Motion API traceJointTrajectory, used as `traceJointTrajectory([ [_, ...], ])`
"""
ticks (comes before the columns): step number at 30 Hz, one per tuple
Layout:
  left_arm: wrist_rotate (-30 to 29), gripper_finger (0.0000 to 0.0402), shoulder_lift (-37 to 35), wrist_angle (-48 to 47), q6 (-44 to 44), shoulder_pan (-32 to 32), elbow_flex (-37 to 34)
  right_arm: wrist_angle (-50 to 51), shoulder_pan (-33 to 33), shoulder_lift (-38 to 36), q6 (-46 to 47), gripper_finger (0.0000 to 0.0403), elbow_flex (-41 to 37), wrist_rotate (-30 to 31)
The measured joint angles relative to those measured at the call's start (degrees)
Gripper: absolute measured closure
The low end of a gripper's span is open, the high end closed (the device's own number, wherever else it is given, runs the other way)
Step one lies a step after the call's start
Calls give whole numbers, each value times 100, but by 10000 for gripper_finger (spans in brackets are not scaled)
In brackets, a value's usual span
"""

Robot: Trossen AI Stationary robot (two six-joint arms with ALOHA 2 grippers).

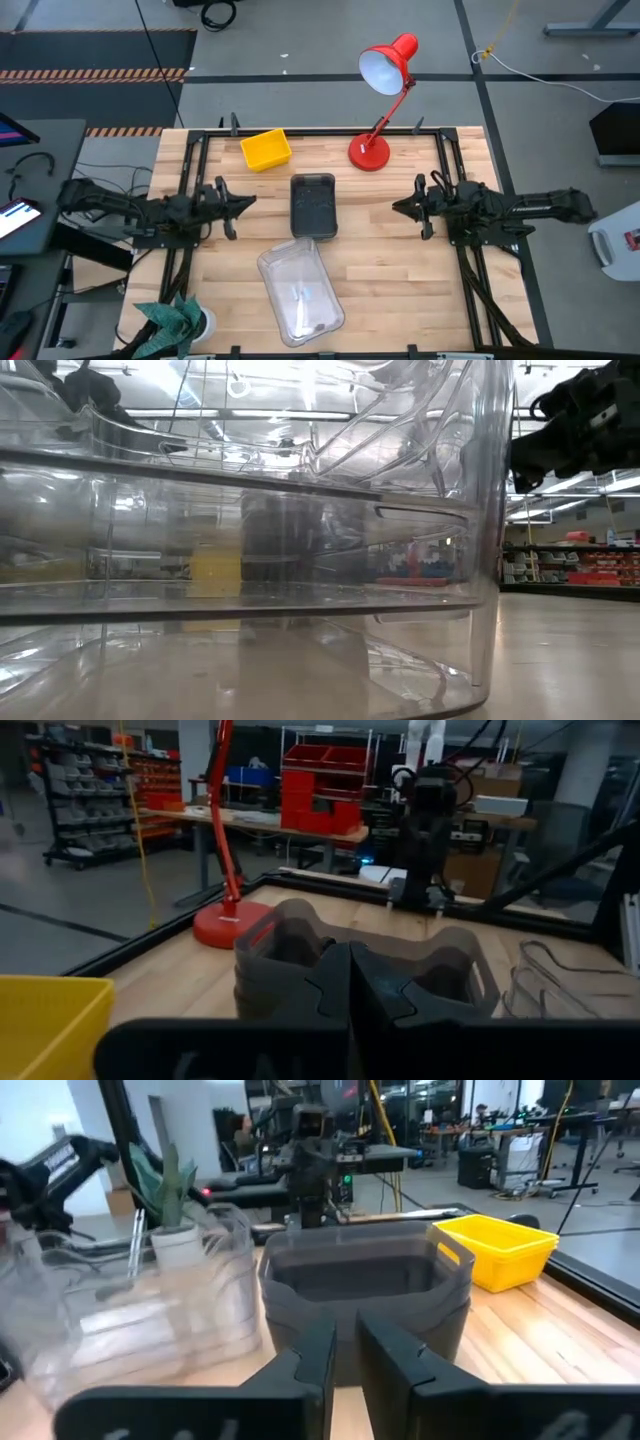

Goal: Stack baskets by color
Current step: Return to Home Position

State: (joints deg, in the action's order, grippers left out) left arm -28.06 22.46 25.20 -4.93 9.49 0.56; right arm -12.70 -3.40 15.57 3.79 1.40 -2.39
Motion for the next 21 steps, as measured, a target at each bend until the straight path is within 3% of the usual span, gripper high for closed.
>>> traceJointTrajectory([
  [5, -222, 399, 0, -20, 138, 344, 0, 31, -28, -92, -32, 360, -104, 24],
  [13, -235, 399, 2, -159, -214, 543, -2, -205, -28, -100, 290, 368, -104, 551],
  [21, -178, 370, 0, -256, -459, 552, -2, -226, -28, -98, 398, 367, -104, 577],
])
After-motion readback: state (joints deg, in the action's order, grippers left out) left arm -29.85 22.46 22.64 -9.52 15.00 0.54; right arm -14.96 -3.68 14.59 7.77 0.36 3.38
